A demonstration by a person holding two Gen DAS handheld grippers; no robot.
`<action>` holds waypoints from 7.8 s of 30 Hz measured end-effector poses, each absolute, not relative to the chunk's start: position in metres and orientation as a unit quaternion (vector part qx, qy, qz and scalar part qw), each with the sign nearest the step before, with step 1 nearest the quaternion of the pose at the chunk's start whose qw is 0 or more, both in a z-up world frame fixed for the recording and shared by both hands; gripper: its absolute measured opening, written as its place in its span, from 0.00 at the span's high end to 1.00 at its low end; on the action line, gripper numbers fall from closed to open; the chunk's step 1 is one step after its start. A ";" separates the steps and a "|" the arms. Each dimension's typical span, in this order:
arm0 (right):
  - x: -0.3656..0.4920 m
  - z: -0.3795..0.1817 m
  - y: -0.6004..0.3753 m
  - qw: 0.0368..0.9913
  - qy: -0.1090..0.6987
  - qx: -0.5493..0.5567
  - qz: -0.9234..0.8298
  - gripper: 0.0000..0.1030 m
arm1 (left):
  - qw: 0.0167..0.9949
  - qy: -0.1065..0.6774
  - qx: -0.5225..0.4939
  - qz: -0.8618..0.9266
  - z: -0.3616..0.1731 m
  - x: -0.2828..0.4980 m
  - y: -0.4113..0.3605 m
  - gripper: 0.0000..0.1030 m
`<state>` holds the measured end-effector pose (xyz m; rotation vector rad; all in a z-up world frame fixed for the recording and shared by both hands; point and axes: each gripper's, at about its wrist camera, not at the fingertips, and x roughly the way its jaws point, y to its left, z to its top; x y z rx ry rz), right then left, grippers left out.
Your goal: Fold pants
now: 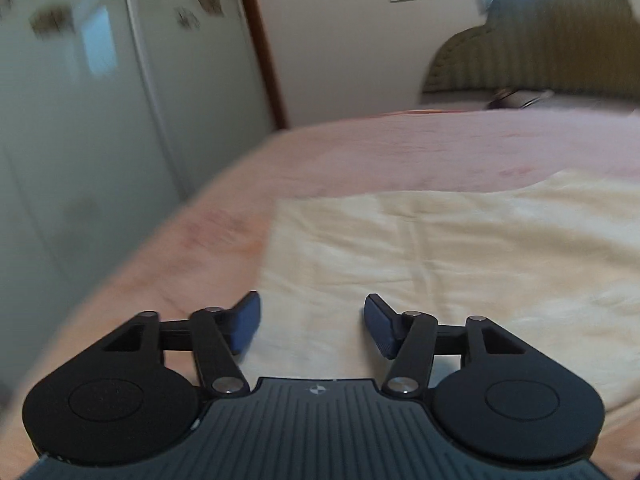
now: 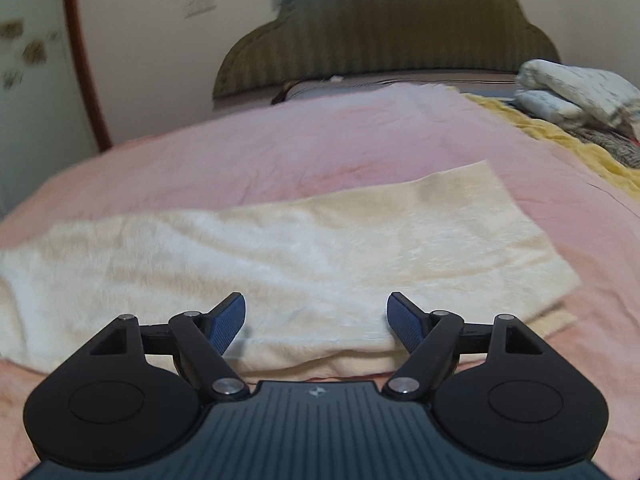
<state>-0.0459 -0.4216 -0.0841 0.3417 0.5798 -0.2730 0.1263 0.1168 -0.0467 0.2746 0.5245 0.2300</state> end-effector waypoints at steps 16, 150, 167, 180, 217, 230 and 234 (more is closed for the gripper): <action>-0.111 -0.124 -0.501 0.838 0.221 0.479 -0.143 0.23 | 0.939 0.269 0.119 -0.179 -0.029 0.135 -0.021 0.15; 0.100 -0.051 -0.158 0.931 0.342 -0.030 0.122 0.67 | 0.937 0.332 0.056 -0.090 -0.024 0.117 0.081 0.25; 0.052 -0.049 0.054 0.877 0.194 -0.344 0.274 0.67 | 0.902 0.350 -0.254 0.009 0.002 0.090 0.263 0.18; 0.084 -0.076 0.118 0.861 0.110 -0.436 0.237 0.82 | 0.778 0.388 -0.484 -0.100 -0.047 0.128 0.292 0.06; 0.186 0.019 -0.019 0.925 0.247 0.083 0.277 0.85 | 0.922 0.266 -0.268 -0.083 0.053 0.139 0.157 0.87; 0.120 0.046 -0.145 0.953 0.149 0.170 0.204 0.85 | 0.944 0.205 -0.170 -0.196 0.097 0.112 -0.008 0.81; 0.103 0.039 -0.183 0.957 0.137 0.189 0.174 0.85 | 0.940 0.206 -0.137 -0.236 0.088 0.113 -0.068 0.78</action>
